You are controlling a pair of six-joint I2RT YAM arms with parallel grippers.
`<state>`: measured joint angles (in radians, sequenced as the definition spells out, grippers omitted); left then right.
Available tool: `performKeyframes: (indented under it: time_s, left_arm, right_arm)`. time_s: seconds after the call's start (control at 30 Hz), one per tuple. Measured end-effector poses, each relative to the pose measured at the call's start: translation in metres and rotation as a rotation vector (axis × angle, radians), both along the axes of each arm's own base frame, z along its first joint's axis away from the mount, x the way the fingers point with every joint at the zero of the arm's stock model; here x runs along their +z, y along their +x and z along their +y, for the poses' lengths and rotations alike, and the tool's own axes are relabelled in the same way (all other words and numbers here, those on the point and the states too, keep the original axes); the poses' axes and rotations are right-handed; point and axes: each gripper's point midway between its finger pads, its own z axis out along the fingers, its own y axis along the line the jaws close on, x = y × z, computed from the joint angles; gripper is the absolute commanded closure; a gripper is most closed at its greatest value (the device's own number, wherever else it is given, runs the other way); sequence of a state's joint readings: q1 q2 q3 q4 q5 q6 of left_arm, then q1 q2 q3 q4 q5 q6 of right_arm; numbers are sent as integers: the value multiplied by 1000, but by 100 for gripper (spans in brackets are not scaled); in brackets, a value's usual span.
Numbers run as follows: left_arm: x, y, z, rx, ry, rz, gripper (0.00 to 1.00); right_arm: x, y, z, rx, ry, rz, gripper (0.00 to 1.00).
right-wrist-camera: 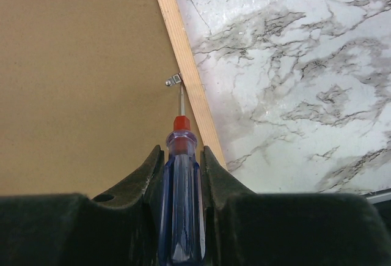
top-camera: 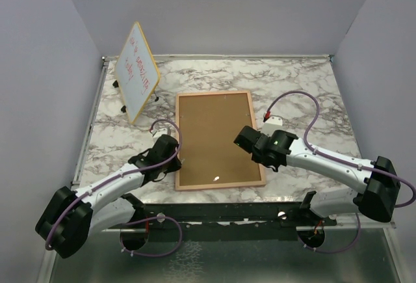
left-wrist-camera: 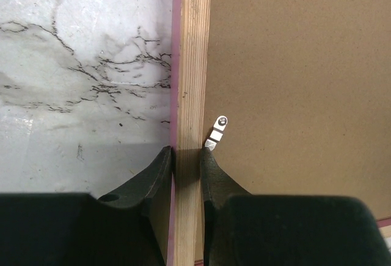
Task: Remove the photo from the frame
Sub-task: Release the photo frame item from the photo frame.
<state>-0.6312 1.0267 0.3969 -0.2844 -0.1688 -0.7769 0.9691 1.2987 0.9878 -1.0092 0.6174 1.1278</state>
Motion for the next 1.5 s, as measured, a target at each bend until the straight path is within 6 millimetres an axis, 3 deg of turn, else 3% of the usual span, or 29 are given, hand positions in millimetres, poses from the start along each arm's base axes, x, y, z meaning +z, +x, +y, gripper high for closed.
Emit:
performKeyframes:
  time_s: [0.73,1.13,1.5]
  left_arm:
    - [0,1,-13,-41,59,-45,100]
    - [0,1,-13,-42,65,-52,100]
    - [2,-2,-13,-45,63,-51,100]
  right_arm:
    - [-1,18,-8,125,-28,-78,99]
    - [3,37,6,165,12,-127,99]
    - [5,30,5,161,27,-107,99]
